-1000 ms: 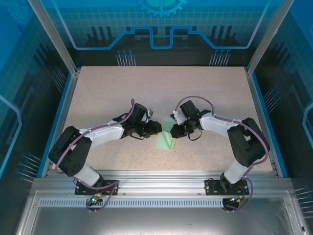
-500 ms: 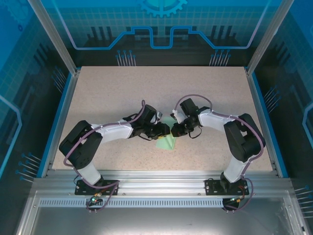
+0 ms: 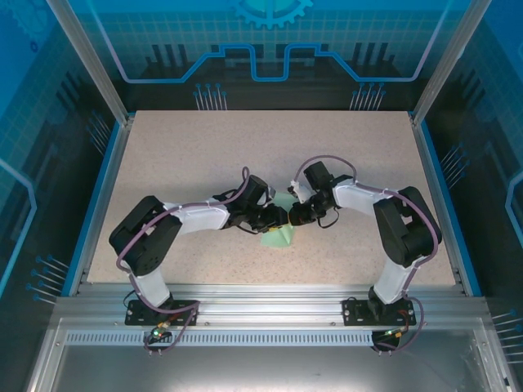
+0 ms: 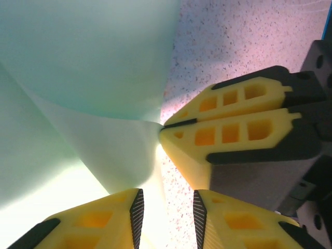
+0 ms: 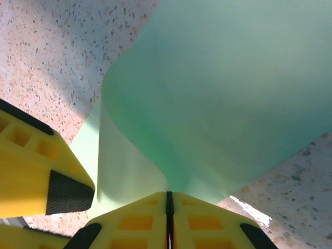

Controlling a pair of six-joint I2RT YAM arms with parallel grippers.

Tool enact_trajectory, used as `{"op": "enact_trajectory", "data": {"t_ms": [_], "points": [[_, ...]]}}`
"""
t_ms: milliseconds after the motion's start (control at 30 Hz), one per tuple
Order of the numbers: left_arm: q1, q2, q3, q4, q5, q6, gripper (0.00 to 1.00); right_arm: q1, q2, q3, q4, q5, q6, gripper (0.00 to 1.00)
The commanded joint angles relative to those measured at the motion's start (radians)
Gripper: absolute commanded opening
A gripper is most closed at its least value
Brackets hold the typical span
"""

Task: Fold a paper plane with a square sheet of paper (pick it up from the middle)
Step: Fold the triangle a second time at the center of the table.

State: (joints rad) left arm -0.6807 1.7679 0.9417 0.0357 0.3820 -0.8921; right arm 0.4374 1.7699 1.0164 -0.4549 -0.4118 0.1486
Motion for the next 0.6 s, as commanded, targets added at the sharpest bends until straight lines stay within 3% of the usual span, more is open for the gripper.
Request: {"op": "enact_trajectory", "data": {"t_ms": [0, 567], "points": [[-0.005, 0.033, 0.027, 0.001, -0.023, -0.009, 0.33, -0.019, 0.009, -0.001, 0.002, -0.05, -0.008, 0.1], [-0.005, 0.037, 0.022, -0.02, -0.049, -0.016, 0.32, -0.044, -0.059, -0.117, 0.132, -0.201, 0.093, 0.33]]}}
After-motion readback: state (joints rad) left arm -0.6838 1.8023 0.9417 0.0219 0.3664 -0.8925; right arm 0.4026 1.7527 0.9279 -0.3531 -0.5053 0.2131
